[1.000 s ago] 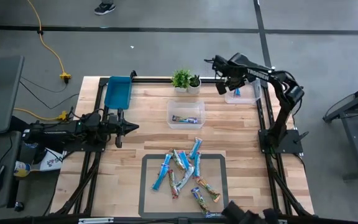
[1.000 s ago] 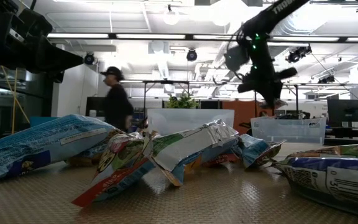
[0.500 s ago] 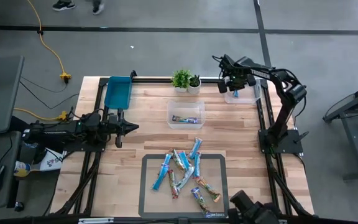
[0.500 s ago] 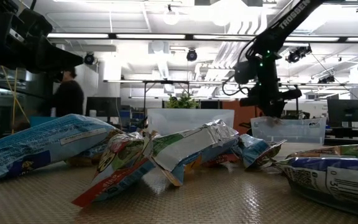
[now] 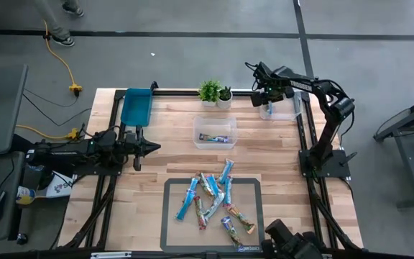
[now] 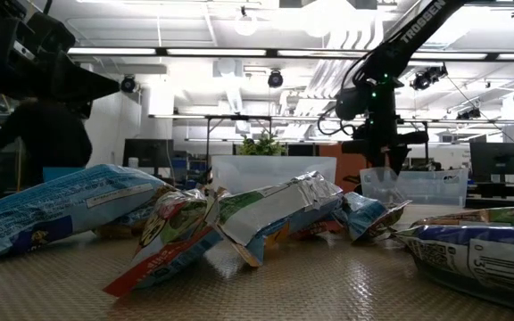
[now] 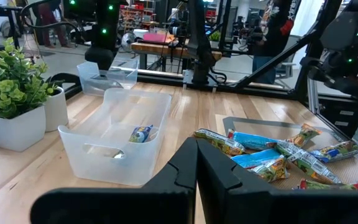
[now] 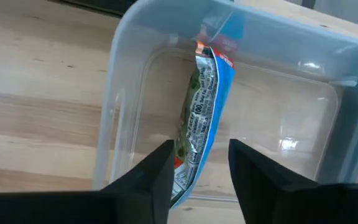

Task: Pick and place Granola Bars by type
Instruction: Put the red granola bar in the right transparent bin

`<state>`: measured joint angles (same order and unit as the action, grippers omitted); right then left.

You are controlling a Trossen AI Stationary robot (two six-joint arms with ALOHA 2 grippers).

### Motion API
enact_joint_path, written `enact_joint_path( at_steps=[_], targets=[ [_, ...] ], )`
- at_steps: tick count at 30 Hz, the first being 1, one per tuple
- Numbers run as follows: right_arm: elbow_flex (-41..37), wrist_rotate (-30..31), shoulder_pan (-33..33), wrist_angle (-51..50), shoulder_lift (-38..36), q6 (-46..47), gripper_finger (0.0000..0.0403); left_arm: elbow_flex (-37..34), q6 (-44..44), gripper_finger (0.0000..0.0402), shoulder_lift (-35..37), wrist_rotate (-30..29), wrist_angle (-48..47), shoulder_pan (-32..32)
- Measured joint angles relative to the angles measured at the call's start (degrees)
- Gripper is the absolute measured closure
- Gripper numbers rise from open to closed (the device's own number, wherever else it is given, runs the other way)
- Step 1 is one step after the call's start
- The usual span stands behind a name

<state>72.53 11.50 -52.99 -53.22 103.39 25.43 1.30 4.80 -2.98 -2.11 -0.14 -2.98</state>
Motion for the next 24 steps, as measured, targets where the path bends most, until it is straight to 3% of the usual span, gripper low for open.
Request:
enact_joint_path(
  at_steps=[11,18,24],
  targets=[
    [2.95,-0.08,3.03,-0.66,-1.67,-2.43,0.0248,0.02,-0.02,0.0400,0.00,0.00,0.00,0.00],
    [3.82,-0.50,5.29,-1.85,-9.84,-2.18,0.0246,0.00,-0.02,0.0400,0.00,0.00,0.00,0.00],
    [3.85,-7.49,9.65,-1.82,-18.09,-1.15,0.0245,0.01,-0.02,0.0400,0.00,0.00,0.00,0.02]
  ],
)
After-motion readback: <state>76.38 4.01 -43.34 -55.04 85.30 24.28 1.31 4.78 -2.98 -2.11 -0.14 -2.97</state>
